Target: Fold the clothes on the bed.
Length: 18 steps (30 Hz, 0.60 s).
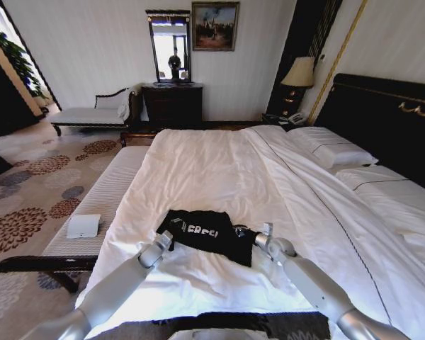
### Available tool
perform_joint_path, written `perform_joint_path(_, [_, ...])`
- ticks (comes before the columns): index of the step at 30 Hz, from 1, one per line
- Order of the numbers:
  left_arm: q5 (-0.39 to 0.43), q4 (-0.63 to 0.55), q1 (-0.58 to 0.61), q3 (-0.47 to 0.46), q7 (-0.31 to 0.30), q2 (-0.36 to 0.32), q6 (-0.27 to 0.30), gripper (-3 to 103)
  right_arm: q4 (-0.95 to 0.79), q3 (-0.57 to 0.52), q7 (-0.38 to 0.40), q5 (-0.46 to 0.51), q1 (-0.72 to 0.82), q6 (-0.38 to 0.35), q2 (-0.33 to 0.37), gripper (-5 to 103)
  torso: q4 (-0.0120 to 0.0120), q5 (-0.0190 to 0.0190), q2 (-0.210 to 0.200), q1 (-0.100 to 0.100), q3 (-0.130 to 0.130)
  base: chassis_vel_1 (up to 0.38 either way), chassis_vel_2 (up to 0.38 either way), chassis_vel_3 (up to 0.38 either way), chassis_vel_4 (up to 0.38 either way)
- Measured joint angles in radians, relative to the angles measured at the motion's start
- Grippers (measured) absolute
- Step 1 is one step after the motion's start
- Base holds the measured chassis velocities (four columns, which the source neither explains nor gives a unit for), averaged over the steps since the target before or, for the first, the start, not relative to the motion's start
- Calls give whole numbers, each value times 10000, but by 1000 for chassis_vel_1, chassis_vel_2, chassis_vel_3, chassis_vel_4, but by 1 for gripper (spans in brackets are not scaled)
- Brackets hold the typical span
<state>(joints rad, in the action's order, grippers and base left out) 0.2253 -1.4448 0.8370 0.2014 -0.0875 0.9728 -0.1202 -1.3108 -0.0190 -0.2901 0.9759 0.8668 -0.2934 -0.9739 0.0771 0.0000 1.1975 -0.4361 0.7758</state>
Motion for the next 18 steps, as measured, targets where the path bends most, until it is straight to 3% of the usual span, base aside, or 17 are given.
perform_joint_path(8, [320,-780,366,-438,-19,-550,154,2,-178,-41,18,-44,47,5,35,0,-1,0,0,0,0,0,0,0,0])
perform_joint_path(17, [223,-824,654,-358,-84,-536,277,2,-200,0,47,-115,56,18,10,0,-1,-1,0,0,0,0,0,0,0])
perform_joint_path(18, [218,-806,663,-353,-91,-534,285,7,-208,3,50,-119,64,19,12,0,-1,-1,0,0,0,0,0,0,0])
